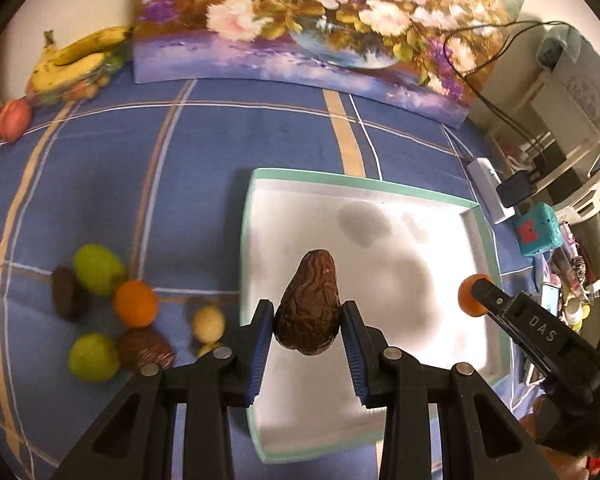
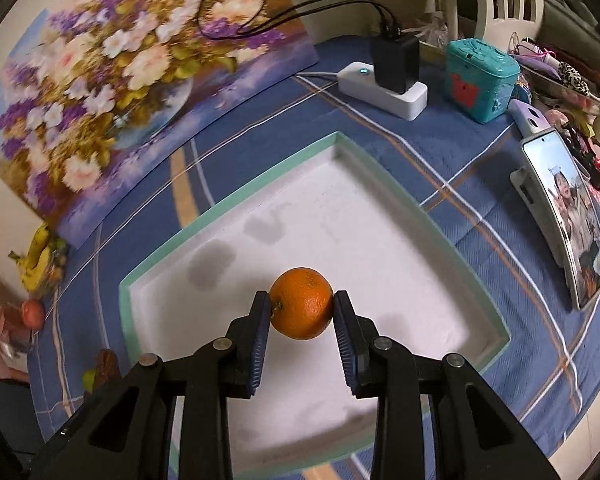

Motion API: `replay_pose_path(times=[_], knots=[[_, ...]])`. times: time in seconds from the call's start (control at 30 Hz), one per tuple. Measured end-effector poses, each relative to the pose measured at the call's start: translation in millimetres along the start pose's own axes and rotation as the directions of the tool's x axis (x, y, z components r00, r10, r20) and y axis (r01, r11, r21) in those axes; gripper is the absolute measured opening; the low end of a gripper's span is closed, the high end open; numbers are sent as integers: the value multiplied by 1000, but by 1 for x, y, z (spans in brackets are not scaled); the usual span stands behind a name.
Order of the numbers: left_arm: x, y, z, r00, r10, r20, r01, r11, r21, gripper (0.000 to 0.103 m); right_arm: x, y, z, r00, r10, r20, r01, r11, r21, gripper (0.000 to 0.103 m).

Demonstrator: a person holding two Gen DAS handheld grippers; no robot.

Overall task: Organize fruits
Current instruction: 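Carry the date into the white tray with the left gripper while the right gripper places the orange there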

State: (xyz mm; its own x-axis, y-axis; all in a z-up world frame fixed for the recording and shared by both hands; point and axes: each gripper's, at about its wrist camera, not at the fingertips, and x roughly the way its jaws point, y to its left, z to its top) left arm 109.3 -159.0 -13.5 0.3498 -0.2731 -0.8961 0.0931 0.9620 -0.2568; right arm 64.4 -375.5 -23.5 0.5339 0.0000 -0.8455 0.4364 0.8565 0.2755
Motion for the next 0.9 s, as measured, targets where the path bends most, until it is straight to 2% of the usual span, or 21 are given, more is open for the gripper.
replay_pose_path(times=[0.33,0.47,0.9], knots=[[45,0,13,1000,8,-17,-8,1000,3,37,36,-4,19,999,-29,-19,29,1000,-11,33],[59,3,12,998,32,-45,-31,999,10,37,47,-3,18,998,-47,-30,46,999,-29,33],[63,2,9,997,43,-66,-42,999,18,37,49,-5,16,998,-42,-41,40,998,-57,34]])
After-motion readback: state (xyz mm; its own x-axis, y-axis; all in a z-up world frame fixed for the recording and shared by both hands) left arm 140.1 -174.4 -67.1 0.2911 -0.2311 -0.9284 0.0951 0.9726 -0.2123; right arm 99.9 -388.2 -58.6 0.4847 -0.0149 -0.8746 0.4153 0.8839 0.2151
